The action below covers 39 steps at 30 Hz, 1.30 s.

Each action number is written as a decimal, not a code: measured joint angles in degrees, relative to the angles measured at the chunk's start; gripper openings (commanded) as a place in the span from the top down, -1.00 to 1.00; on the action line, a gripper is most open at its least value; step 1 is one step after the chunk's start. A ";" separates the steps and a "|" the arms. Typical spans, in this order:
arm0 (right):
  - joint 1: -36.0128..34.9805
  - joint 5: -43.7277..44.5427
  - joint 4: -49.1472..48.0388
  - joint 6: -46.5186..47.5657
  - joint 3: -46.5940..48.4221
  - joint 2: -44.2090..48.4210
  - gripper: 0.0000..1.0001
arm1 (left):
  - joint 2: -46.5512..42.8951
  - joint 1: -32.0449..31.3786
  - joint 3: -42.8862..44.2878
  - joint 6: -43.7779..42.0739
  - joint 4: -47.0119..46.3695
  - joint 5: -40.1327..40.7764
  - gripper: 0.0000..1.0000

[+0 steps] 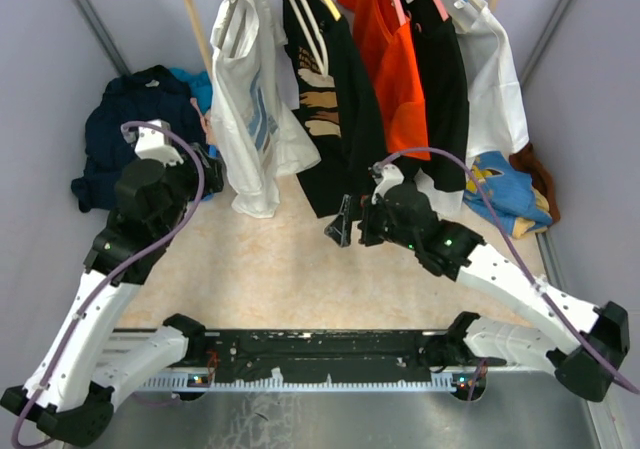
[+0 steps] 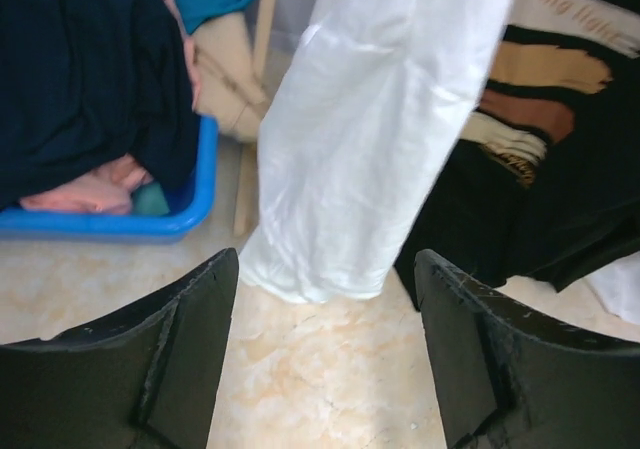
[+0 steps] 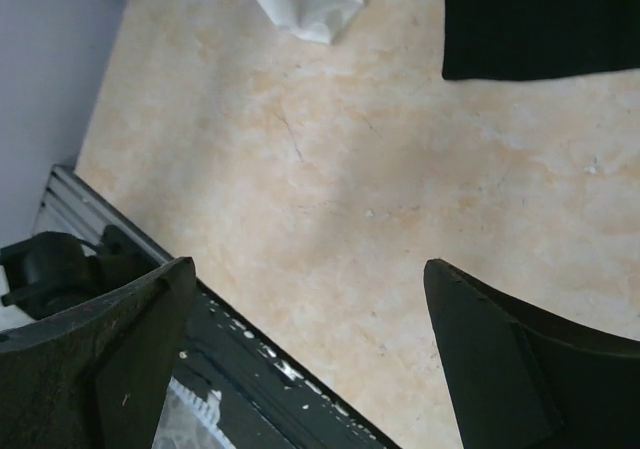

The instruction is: Place the t-shirt on the hanger

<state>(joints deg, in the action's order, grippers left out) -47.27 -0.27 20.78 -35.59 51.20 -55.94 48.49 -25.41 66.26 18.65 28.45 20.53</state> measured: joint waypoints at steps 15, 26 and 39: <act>0.00 -3.91 -5.99 -0.59 -4.44 -10.58 -0.99 | 9.99 3.63 -3.19 3.04 0.85 12.48 -0.95; 0.00 -1.01 -3.85 -0.61 -7.32 -5.79 -0.99 | 5.62 6.16 -3.21 3.63 -0.96 -5.22 -0.99; -0.20 9.18 2.43 -1.73 -14.36 21.64 -0.99 | -4.50 5.77 -20.63 4.92 0.85 -27.98 -0.99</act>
<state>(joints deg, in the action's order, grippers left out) -47.46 8.91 23.20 -37.32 36.84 -34.30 43.99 -19.64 45.63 23.57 29.30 -7.44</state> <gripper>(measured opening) 0.992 0.991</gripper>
